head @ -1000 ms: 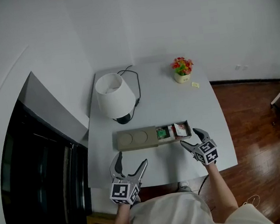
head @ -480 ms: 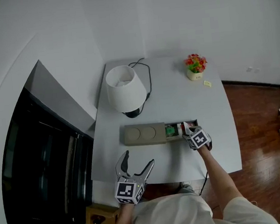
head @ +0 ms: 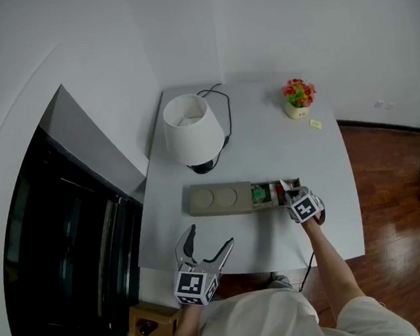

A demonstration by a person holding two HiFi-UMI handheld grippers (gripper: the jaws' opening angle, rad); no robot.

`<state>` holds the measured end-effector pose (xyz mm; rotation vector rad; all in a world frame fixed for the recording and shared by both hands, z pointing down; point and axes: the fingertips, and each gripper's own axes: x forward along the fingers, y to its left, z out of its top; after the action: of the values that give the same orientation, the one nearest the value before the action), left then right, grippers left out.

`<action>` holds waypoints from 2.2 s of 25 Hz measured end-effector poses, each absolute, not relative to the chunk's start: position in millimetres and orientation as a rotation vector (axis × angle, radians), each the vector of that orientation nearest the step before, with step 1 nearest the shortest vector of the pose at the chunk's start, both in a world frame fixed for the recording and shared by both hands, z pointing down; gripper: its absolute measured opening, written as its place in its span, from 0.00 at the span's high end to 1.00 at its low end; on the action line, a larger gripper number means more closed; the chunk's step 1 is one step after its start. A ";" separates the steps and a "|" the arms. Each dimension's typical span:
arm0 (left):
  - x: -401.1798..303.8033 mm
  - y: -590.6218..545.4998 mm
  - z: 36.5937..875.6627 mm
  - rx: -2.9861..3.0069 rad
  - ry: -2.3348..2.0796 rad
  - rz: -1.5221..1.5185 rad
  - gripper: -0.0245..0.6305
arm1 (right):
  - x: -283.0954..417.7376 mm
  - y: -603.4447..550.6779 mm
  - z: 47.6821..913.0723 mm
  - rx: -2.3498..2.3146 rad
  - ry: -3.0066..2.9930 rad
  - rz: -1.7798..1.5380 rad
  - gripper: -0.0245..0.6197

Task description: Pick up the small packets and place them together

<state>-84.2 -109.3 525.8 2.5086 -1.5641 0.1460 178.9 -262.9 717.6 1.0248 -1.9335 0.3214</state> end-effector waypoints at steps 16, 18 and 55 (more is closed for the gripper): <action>-114.2 -100.5 514.2 2.471 -1.659 0.065 0.29 | 35.5 -244.6 585.6 0.838 -2.408 0.089 0.96; -122.4 -96.0 514.9 2.451 -1.685 0.058 0.29 | -0.8 -238.6 583.4 0.739 -2.465 0.037 0.96; -170.3 -85.8 514.3 2.367 -1.794 0.019 0.30 | -57.5 -231.6 557.2 0.805 -2.808 -0.044 0.52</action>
<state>-170.3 -85.8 514.3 2.3666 -1.7935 0.0194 -57.5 -231.6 557.2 0.8046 -2.8082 -0.0435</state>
